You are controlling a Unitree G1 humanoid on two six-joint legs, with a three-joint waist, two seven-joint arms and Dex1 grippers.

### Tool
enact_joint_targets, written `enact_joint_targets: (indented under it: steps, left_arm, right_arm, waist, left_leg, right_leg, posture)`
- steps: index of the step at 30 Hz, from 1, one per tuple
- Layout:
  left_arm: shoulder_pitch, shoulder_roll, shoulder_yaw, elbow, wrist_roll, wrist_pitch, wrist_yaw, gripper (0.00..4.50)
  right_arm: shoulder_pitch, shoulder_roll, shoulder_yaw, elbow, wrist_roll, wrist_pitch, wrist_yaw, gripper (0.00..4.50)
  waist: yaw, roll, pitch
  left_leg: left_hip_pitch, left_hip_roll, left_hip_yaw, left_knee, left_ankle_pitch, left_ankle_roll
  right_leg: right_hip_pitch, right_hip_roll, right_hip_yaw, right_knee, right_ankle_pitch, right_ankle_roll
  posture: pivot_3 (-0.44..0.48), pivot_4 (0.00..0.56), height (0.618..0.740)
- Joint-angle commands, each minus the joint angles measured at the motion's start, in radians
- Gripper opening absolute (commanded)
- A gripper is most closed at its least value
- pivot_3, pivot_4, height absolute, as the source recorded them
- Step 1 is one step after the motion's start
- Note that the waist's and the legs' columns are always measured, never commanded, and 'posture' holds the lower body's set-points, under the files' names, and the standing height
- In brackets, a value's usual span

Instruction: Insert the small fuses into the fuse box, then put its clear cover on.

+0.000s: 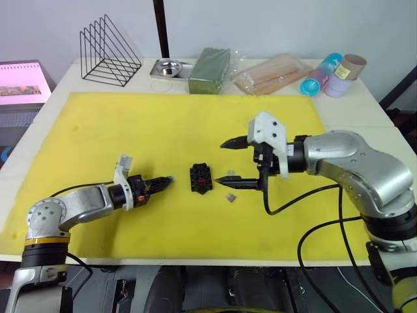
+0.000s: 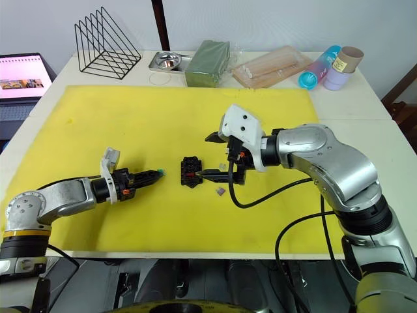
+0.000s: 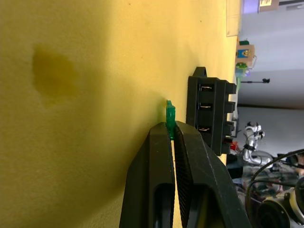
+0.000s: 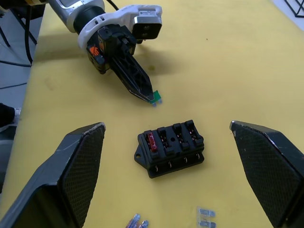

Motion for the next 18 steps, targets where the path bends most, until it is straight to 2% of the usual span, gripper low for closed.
enact_joint_targets:
  steps: [1,5,9,13,16,18]
  left_arm:
    - [0.019,0.024,-0.009,0.01,0.027,0.008,-0.016,0.07]
    - [-0.002,0.056,-0.007,0.013,0.054,0.044,-0.093,0.07]
    - [-0.064,0.129,-0.017,0.004,0.131,0.137,-0.294,0.07]
    - [-0.175,0.238,-0.069,-0.014,0.312,0.23,-0.597,0.07]
    - [-0.261,0.341,-0.203,-0.04,0.531,0.197,-0.905,0.07]
    - [-0.307,0.406,-0.331,-0.062,0.695,0.114,-1.118,0.07]
  right_arm:
    - [-0.016,0.01,-0.009,-0.013,-0.001,-0.014,0.002,4.5]
    - [-0.015,0.011,-0.009,-0.014,-0.004,-0.013,0.002,4.5]
    - [-0.014,0.011,-0.01,-0.014,-0.006,-0.011,0.004,4.5]
    - [-0.014,0.009,-0.009,-0.012,-0.01,-0.013,0.008,4.5]
    - [-0.014,0.01,-0.009,-0.012,-0.012,-0.013,0.008,4.5]
    - [-0.013,0.01,-0.008,-0.012,-0.013,-0.014,0.008,4.5]
  waist:
    - [0.0,0.0,0.0]
    - [-0.002,0.0,0.0]
    - [-0.003,0.0,0.0]
    - [0.0,-0.002,0.001]
    - [-0.001,-0.001,0.001]
    - [-0.002,-0.001,0.001]
  left_leg:
    - [0.0,0.0,0.0,0.0,0.0,0.0]
    - [0.0,0.0,0.0,0.0,0.0,0.0]
    - [-0.001,-0.001,0.002,-0.001,0.0,0.0]
    - [-0.004,-0.001,0.004,-0.001,0.0,0.0]
    - [-0.004,-0.001,0.003,-0.001,0.0,0.0]
    - [-0.004,-0.001,0.004,-0.002,0.0,0.0]
  right_leg:
    - [0.0,0.0,0.0,0.0,0.0,0.0]
    - [0.0,0.0,0.0,0.0,0.0,0.0]
    - [-0.001,0.003,0.0,0.0,0.0,0.0]
    - [-0.004,0.006,0.0,-0.001,0.0,0.0]
    - [-0.005,0.007,0.0,-0.001,-0.001,-0.002]
    - [-0.005,0.007,0.001,-0.002,-0.002,-0.004]
  posture:
    - [0.0,0.15,0.74]
    - [0.0,0.15,0.74]
    - [0.0,0.15,0.74]
    - [0.0,0.15,0.74]
    - [0.0,0.15,0.74]
    - [0.0,0.15,0.74]
